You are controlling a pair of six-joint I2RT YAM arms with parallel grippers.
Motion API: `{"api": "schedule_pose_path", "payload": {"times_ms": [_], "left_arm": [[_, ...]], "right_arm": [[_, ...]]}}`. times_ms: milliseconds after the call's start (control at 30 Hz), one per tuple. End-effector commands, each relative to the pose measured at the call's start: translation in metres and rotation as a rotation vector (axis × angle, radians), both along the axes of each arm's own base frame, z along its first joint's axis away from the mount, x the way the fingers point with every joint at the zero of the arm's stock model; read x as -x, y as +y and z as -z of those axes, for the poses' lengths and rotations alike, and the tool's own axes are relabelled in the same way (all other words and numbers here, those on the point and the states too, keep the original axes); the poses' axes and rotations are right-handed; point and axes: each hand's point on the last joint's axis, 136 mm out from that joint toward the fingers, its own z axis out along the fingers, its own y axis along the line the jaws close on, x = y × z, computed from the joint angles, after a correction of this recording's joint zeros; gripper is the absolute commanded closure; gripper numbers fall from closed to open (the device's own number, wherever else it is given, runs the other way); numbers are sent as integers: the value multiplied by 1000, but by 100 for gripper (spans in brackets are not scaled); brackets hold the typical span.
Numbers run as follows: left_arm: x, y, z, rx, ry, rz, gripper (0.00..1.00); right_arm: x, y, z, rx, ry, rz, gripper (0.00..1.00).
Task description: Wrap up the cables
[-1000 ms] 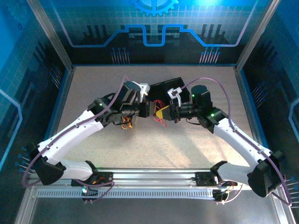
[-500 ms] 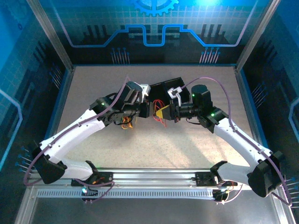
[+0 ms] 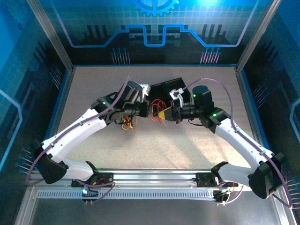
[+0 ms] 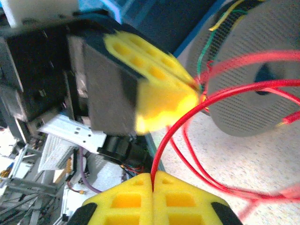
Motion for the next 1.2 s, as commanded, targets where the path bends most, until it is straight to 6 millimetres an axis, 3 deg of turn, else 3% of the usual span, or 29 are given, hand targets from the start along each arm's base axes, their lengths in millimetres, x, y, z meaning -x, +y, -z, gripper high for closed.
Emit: {"api": "schedule_pose_path", "payload": {"times_ms": [0,300,433,533,733,833,967,1033,1167], "left_arm": [[-2,32,-19,73,-28,-27,100],[-22,108,-19,70,-36,-201,100],[-26,122,-30,128,-66,-245,100],[-28,129,-37,169,-85,-269,100],[-33,144,-52,238,-116,-318,100],[-34,139,-65,321,-143,-299,100],[-38,114,-88,495,-162,-210,100],[-38,88,-98,567,-176,-135,100],[-32,39,-99,486,-211,-49,100]], "right_arm": [[-4,-30,1,52,-17,88,100],[-5,-87,-12,10,-36,258,100],[-20,-113,7,92,5,399,100],[-27,-132,32,149,59,500,100],[-36,-157,46,183,77,634,100],[-37,-161,47,198,64,655,100],[-35,-139,44,130,69,547,100],[-31,-117,47,124,64,449,100],[-23,-84,56,206,5,338,100]]}}
